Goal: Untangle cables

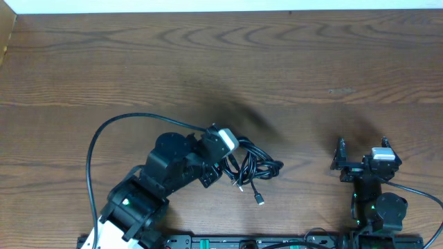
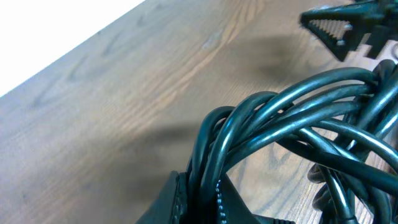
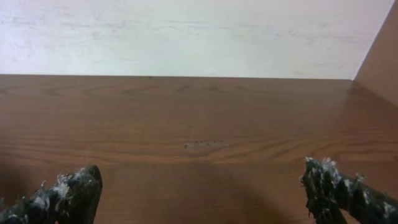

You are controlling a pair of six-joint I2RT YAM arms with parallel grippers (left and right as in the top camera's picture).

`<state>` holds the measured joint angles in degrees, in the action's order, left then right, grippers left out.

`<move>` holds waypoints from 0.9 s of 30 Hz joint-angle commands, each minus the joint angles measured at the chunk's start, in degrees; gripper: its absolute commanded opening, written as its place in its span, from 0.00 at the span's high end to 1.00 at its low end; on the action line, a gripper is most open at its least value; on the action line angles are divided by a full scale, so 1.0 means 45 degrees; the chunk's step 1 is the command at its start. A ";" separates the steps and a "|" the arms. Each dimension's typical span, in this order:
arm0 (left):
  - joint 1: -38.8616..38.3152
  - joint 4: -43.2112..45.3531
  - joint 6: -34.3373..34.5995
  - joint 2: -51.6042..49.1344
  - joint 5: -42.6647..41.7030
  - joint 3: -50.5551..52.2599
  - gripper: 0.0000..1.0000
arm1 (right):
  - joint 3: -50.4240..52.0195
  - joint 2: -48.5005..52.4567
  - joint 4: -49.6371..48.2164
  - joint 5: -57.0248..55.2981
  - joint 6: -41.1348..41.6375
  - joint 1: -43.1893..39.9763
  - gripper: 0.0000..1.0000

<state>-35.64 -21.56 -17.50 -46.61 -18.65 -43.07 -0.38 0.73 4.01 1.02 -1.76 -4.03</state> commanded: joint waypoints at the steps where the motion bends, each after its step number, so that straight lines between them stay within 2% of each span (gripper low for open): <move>1: 0.0010 0.0296 -0.1239 0.0389 -0.0913 -0.0403 0.93 | 0.0015 0.0005 0.0058 -0.0068 -0.0131 0.0078 0.01; 5: 0.0010 0.0996 -0.1345 0.0554 -0.1865 -0.0403 0.93 | 0.0015 0.0005 0.0063 0.0024 -0.0034 0.0078 0.01; 8: 0.0010 0.1763 -0.1345 0.0573 -0.2662 -0.0403 0.92 | 0.0015 0.0005 -0.0364 0.0272 0.1161 0.0078 0.01; 11: 0.0010 0.2599 -0.1345 0.0573 -0.3016 -0.0403 0.93 | 0.0015 0.0005 -0.1088 0.1345 0.2637 0.0078 0.01; 14: 0.0010 0.3274 -0.1345 0.0573 -0.3011 -0.0403 0.93 | -0.0024 0.0005 -0.1413 0.3415 0.3167 0.0078 0.01; 17: 0.0010 0.3779 -0.1345 0.0573 -0.3060 -0.0403 0.93 | -0.0277 0.0005 -0.1078 0.4867 0.4099 0.0073 0.01; 21: 0.0010 0.4211 -0.1345 0.0573 -0.3099 -0.0403 0.93 | -0.1122 0.0068 -0.0257 0.5309 0.5304 0.0073 0.01; 27: 0.0010 0.4289 -0.1341 0.0573 -0.3089 -0.0403 0.93 | -0.3376 0.1078 0.1418 0.5741 0.4809 0.0073 0.01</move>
<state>-35.68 -2.96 -22.98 -44.84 -31.46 -43.07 -10.87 3.51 9.21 23.79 19.59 -4.03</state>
